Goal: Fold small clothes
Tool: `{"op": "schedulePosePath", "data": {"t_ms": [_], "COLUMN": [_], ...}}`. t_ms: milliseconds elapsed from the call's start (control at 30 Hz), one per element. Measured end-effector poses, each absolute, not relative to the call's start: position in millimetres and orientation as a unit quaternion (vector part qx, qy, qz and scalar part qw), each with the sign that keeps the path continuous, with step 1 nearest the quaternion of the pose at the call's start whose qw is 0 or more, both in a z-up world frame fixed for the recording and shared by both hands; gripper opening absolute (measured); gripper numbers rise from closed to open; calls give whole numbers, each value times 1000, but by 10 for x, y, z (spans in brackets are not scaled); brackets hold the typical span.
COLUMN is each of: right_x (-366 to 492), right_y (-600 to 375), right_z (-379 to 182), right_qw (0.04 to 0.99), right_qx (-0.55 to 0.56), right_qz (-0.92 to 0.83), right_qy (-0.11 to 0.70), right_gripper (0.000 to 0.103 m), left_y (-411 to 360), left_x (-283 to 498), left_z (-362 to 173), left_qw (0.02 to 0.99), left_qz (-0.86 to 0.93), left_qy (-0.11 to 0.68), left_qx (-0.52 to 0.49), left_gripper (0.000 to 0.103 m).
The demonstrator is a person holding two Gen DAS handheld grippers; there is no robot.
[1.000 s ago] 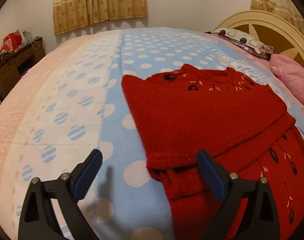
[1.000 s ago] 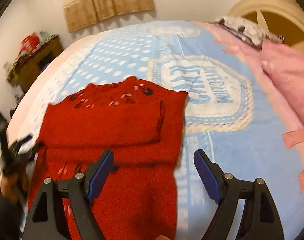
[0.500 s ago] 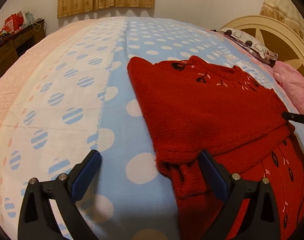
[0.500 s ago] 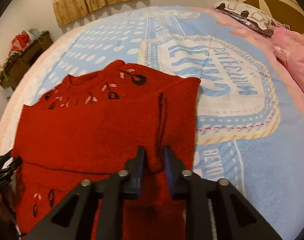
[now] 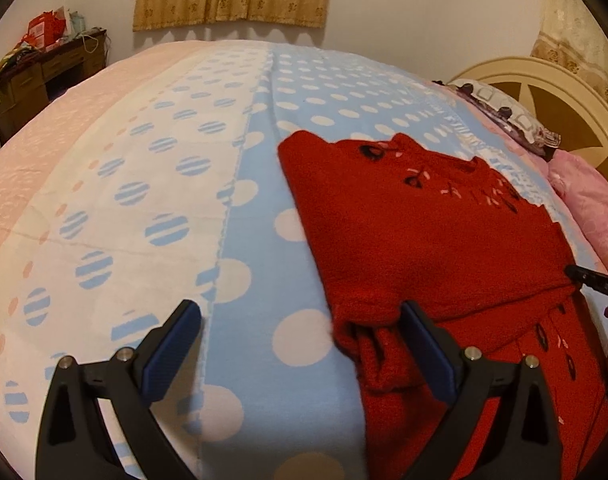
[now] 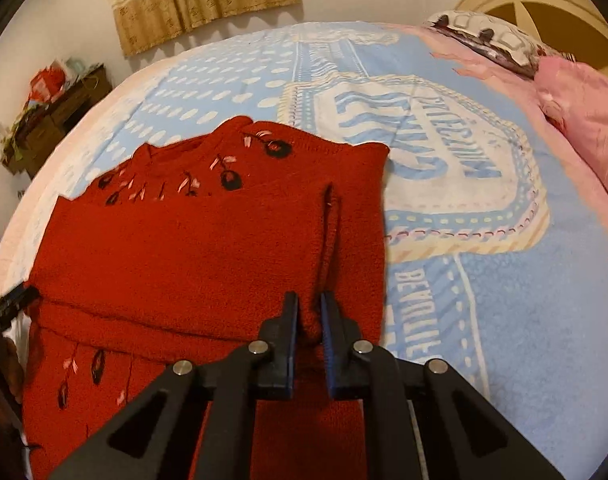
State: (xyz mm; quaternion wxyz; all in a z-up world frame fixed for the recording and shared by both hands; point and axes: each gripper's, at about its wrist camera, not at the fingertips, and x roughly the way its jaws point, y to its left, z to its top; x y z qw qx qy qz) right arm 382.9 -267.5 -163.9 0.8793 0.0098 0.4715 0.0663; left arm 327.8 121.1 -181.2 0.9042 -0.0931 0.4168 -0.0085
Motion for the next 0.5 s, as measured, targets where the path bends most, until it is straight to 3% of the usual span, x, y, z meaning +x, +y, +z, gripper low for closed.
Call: {"op": "schedulePosePath", "data": {"t_ms": [100, 167, 200, 233, 267, 500], "right_x": [3821, 3832, 3819, 3797, 3761, 3735], "right_y": [-2699, -2719, -2713, -2693, -2641, -2083], "right_z": [-1631, -1610, -1567, -1517, -1440, -1236], "right_qw": [877, 872, 874, 878, 885, 897], "right_qx": [10, 16, 11, 0, -16, -83], "right_qz": [72, 71, 60, 49, 45, 97], "right_qy": [475, 484, 482, 477, 463, 424], "right_gripper": [11, 22, 30, 57, 75, 75], "left_y": [1207, 1194, 1187, 1185, 1182, 1170], "left_x": [3288, 3296, 3312, 3314, 3313, 3310], "left_z": [-1821, -1833, -1847, -1853, -1852, -1857], "left_qw": [903, 901, 899, 898, 898, 897], "left_qz": [-3, 2, 3, 3, 4, 7], "left_qy": [421, 426, 431, 433, 433, 436], "left_qx": [-89, -84, -82, -80, -79, -70], "left_gripper": [103, 103, 103, 103, 103, 103]}}
